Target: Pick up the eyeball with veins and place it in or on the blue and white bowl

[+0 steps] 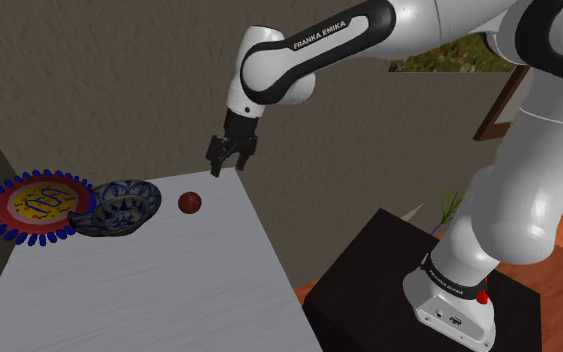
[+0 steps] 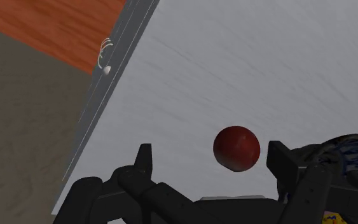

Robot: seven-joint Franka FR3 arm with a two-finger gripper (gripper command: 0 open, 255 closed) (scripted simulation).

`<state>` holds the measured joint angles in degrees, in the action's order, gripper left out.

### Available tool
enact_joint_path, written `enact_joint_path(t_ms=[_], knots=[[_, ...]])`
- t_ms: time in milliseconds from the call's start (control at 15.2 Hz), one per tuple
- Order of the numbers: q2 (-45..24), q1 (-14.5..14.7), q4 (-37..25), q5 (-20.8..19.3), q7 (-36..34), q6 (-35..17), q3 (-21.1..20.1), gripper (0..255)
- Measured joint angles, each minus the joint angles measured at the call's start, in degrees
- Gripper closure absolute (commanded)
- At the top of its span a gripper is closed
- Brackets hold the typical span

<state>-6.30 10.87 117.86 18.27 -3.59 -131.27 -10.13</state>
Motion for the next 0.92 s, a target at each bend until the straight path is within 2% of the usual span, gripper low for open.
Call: enact_joint_path(t_ms=[462,924], knots=[[-13.7,2.6,-12.1,-0.2,-2.1,-2.6,-1.6,0],[-18.7,3.9,-13.5,-0.4,-2.3,-6.5,-1.9,0]])
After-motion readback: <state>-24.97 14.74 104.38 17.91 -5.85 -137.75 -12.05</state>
